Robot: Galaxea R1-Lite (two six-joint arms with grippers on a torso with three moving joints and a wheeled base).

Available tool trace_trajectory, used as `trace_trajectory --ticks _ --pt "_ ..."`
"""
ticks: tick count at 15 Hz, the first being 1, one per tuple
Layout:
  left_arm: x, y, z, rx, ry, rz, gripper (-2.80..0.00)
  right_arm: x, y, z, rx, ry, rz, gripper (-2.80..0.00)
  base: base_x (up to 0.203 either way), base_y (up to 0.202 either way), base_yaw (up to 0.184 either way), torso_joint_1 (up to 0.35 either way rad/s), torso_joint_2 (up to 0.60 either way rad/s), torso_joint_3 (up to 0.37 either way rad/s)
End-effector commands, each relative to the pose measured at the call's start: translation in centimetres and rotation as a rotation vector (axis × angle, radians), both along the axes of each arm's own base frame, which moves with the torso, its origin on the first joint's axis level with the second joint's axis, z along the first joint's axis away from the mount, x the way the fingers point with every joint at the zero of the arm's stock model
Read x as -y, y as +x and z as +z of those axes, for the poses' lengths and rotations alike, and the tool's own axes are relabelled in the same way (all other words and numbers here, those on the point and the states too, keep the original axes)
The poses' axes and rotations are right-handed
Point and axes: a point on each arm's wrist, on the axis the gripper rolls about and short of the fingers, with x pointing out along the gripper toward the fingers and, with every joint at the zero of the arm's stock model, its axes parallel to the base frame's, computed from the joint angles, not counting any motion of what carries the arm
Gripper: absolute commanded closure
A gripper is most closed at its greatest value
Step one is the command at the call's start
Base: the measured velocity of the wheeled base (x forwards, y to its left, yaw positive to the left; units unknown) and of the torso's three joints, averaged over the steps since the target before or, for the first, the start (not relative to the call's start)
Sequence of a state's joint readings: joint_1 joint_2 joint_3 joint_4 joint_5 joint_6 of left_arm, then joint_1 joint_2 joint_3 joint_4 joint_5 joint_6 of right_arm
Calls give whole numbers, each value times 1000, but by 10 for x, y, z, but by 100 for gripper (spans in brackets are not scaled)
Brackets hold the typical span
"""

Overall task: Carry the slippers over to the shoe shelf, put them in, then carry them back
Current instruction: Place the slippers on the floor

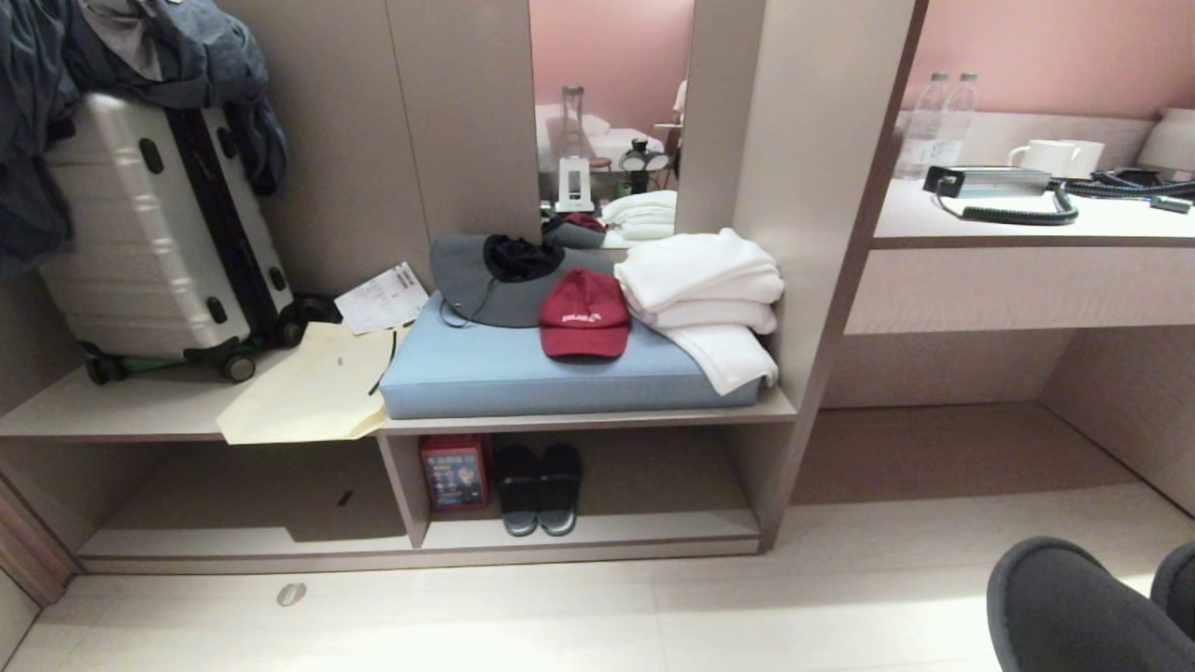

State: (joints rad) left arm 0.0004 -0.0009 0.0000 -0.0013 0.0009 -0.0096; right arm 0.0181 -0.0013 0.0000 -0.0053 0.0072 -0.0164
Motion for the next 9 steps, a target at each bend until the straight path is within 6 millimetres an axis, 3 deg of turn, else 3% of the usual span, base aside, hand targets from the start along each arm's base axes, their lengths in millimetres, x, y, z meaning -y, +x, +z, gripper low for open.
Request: trace_trajectory --ticks 1,9 --pt "0 0 0 -1 2 2 0 0 0 0 -2 -1 1 0 0 0 0 2 1 50" --pt "0 0 0 -1 5 1 0 0 0 0 -2 -1 1 0 0 -13 1 1 1 5"
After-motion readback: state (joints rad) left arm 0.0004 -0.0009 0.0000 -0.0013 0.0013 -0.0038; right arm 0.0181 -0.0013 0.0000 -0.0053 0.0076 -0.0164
